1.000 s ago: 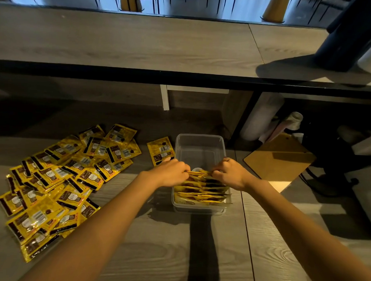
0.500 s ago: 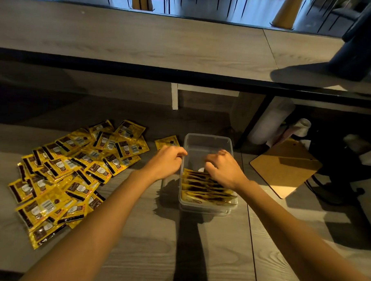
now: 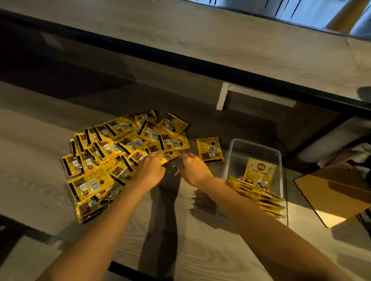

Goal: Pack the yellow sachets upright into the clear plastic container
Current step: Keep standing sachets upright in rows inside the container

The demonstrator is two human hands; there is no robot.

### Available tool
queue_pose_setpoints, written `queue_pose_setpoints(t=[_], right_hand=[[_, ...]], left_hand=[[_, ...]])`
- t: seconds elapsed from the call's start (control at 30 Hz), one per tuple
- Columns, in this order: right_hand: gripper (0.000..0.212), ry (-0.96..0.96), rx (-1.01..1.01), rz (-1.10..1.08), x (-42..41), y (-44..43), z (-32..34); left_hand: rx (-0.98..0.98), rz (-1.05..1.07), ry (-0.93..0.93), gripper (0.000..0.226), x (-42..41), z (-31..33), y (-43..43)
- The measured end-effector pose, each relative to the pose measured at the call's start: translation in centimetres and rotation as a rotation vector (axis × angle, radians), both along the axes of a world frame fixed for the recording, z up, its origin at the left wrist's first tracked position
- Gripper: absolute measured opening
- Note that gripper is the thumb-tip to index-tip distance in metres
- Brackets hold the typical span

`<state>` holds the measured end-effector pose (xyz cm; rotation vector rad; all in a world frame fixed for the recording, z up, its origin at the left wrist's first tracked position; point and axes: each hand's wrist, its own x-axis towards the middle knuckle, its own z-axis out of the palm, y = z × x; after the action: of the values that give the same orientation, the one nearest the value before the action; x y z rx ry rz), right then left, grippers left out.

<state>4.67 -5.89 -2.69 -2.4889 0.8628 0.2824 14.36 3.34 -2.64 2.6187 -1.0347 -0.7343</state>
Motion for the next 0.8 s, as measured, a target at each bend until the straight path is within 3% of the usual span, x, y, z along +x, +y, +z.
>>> queue_pose_setpoints(t=[0.17,0.33,0.57,0.7,0.8], right_hand=[[0.053,0.207,0.12,-0.207,0.8,-1.4,-1.1],[0.045,0.316,0.197,-0.304,1.3,-2.9,-1.5],[0.032,0.068,0.005,-0.349,1.4,-2.4,-1.8],[0.064,0.263,0.069,-0.339,1.6,-2.9,-2.8],[0.054,0.298,0.075,-0.335,1.4,-3.1,-3.9]], left_hand=[[0.127,-0.077,-0.029,0.068,1.2,-2.2,0.2],[0.221,-0.206,-0.113,0.069,1.9,-3.7,-0.5],[0.249,-0.217,-0.306,0.067,0.3,-3.4,-1.6],[0.217,-0.196,-0.345,0.06,0.2,-3.8,-1.8],[0.218,-0.231,-0.338,0.054,0.3,-3.6,-2.4]])
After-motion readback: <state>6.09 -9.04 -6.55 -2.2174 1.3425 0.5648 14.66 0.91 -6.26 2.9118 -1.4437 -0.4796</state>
